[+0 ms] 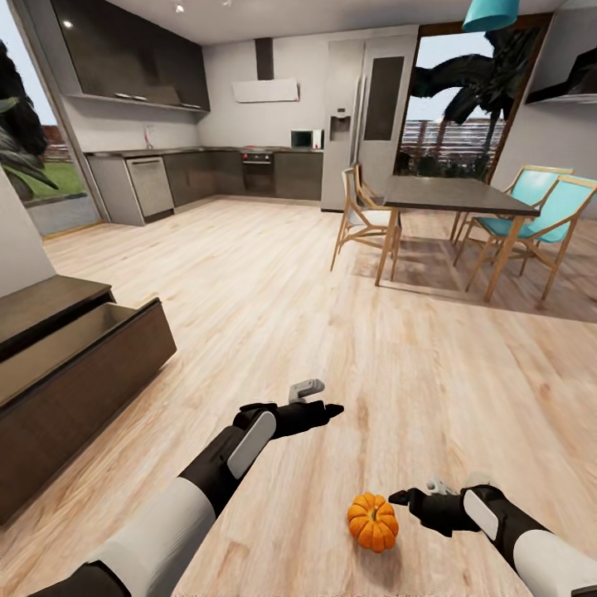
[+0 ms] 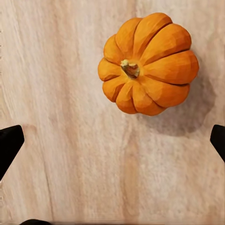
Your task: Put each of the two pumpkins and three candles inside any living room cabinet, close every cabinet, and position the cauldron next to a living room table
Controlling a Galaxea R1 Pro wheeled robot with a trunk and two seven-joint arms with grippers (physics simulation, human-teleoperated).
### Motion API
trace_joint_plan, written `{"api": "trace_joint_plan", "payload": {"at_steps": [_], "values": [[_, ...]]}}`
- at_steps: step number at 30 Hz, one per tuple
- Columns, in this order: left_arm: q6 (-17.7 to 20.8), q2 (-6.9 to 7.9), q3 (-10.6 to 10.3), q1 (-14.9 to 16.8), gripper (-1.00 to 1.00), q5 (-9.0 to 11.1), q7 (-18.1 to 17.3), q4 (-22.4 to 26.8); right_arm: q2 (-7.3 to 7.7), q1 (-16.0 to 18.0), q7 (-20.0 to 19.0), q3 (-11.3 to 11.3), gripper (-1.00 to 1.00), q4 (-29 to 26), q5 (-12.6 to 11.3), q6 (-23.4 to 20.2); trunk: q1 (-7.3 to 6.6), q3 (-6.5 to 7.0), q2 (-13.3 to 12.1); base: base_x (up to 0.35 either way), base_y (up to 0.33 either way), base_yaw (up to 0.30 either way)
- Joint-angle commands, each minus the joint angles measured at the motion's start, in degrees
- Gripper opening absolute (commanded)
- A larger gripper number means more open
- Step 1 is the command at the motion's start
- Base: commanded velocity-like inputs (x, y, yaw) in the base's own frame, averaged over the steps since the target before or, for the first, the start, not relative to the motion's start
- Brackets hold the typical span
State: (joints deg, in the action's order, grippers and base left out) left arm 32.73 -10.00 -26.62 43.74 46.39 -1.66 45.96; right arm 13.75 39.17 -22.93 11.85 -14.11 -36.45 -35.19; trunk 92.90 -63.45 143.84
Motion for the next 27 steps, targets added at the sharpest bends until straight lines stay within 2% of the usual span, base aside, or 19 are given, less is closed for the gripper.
{"api": "trace_joint_plan", "payload": {"at_steps": [1,3,8,17,27], "values": [[0.18,0.00,0.01,0.03,1.00,0.01,-0.11,0.01,0.05,0.03,-0.45,0.28,1.00,-0.04,-0.10,-0.15,0.01,-0.37,0.04,0.000,0.000,0.000],[0.15,0.00,0.03,0.03,1.00,0.01,-0.11,0.00,0.05,0.03,-2.37,0.22,1.00,-0.04,-0.09,-0.45,0.06,-1.00,0.07,0.000,0.000,0.000],[0.15,0.00,0.04,0.03,1.00,0.01,-0.14,0.00,0.05,0.03,-4.42,0.19,1.00,-0.04,-0.05,-0.84,0.19,-2.57,0.13,0.000,0.000,0.000],[0.15,0.00,0.03,0.03,1.00,0.01,-0.19,0.03,0.05,0.03,-4.72,0.25,1.00,-0.04,-0.02,-0.72,0.42,-5.39,0.26,0.000,0.000,0.000],[0.10,0.00,0.08,0.03,1.00,0.10,-0.19,0.17,0.05,0.03,-4.56,0.29,1.00,-0.04,0.02,-0.33,0.42,-6.04,0.26,0.000,0.000,0.000]]}}
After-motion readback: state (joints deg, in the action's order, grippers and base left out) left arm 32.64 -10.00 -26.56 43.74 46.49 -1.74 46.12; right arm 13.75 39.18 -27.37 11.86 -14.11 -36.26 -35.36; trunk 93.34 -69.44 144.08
